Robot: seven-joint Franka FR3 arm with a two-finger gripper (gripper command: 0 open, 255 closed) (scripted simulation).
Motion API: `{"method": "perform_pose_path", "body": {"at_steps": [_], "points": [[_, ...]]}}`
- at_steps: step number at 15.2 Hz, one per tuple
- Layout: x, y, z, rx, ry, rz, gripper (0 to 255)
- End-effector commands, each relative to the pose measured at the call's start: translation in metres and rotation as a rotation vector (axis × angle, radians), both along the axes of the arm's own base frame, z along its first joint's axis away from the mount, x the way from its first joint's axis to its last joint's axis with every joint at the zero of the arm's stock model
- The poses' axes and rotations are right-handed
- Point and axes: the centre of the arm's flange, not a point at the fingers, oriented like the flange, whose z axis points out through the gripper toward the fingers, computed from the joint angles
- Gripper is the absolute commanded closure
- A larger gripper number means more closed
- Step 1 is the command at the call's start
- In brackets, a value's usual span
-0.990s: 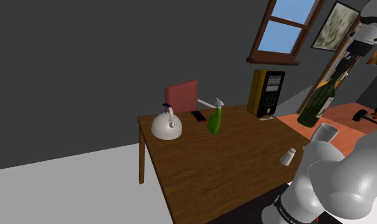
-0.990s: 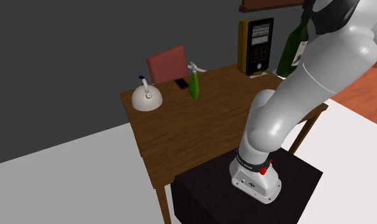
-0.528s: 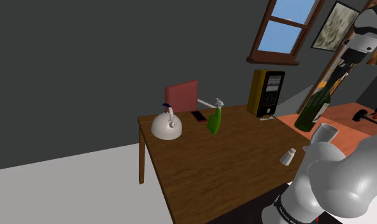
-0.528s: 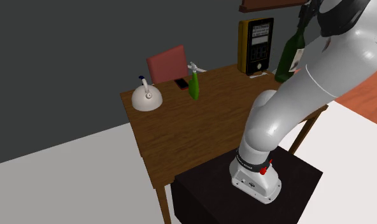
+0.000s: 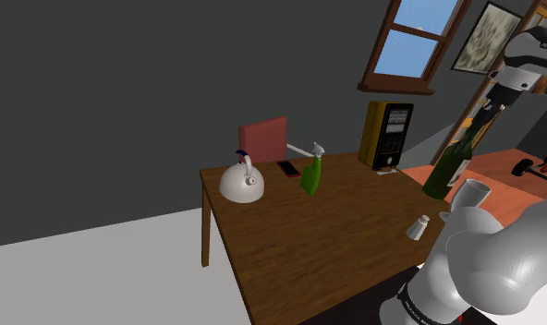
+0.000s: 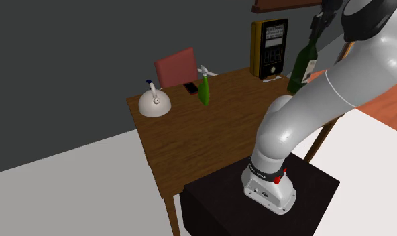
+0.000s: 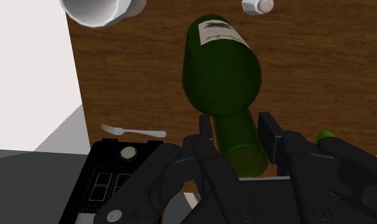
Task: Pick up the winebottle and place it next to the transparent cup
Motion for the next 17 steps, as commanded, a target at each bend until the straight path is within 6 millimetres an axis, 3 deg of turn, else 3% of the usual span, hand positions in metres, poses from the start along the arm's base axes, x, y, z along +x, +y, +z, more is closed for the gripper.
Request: {"method": "perform_pose_path", "body": {"at_steps": [1, 17], "points": [[-0.001, 0.000, -0.010, -0.001, -0.001, 0.000, 255], [-0.001, 0.000, -0.095, -0.001, -0.001, 0.000, 255]]}}
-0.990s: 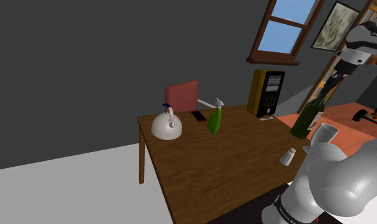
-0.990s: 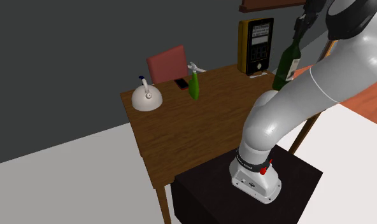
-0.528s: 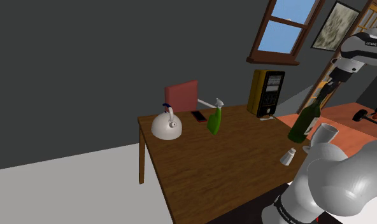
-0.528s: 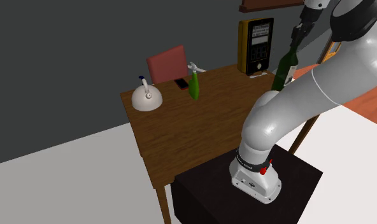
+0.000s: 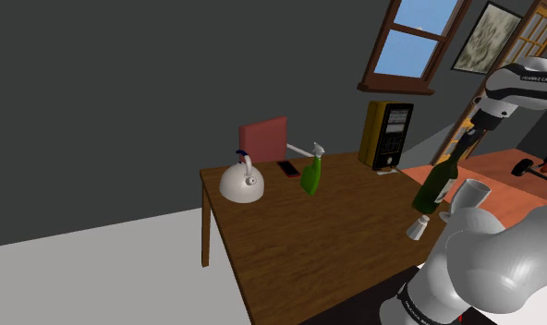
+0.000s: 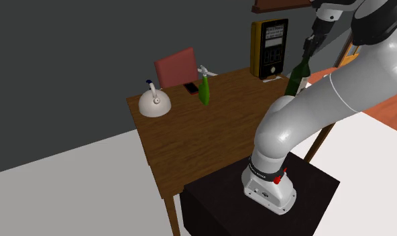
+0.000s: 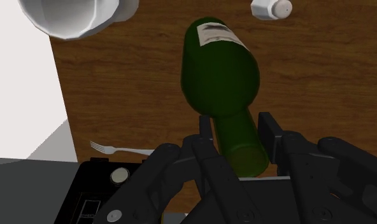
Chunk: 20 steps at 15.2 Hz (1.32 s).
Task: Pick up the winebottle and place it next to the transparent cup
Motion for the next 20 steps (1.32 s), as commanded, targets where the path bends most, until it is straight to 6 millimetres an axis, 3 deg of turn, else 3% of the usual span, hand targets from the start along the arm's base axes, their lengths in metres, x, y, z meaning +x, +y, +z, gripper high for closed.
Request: {"method": "perform_pose_path", "body": {"at_steps": [1, 10, 17, 18, 20], "points": [[0.000, 0.000, -0.011, -0.001, 0.000, 0.000, 255], [0.000, 0.000, -0.058, -0.001, 0.000, 0.000, 255], [0.000, 0.000, -0.058, -0.001, 0.000, 0.000, 255], [0.000, 0.000, -0.058, -0.001, 0.000, 0.000, 0], [0.000, 0.000, -0.058, -0.001, 0.000, 0.000, 0]]}}
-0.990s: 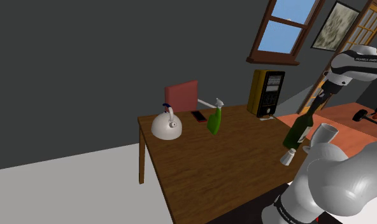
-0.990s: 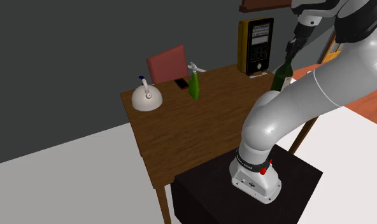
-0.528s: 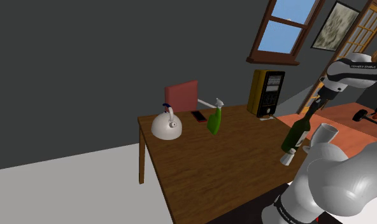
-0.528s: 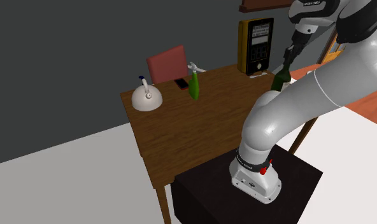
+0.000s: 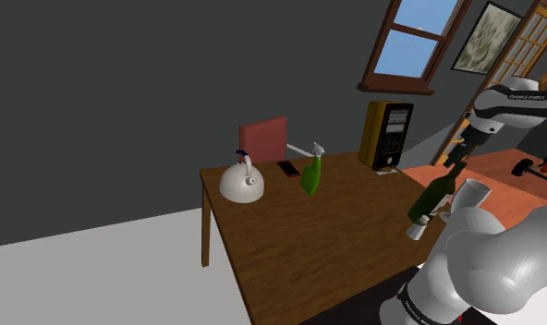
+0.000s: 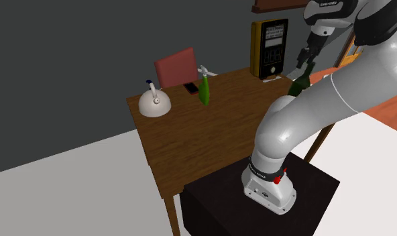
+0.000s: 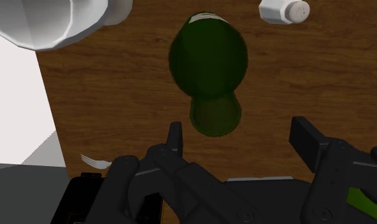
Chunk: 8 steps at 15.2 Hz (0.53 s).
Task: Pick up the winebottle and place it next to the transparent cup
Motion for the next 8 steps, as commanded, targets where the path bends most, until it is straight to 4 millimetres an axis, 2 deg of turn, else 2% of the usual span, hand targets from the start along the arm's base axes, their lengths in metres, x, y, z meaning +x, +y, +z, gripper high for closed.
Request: {"method": "perform_pose_path", "body": {"at_steps": [1, 3, 7, 8], "points": [[0.000, 0.000, 0.000, 0.000, 0.000, 0.000, 0], [0.000, 0.000, 0.000, 0.000, 0.000, 0.000, 0], [-0.005, 0.000, 0.050, 0.000, 0.000, 0.000, 0], [-0.005, 0.000, 0.050, 0.000, 0.000, 0.000, 0]]}}
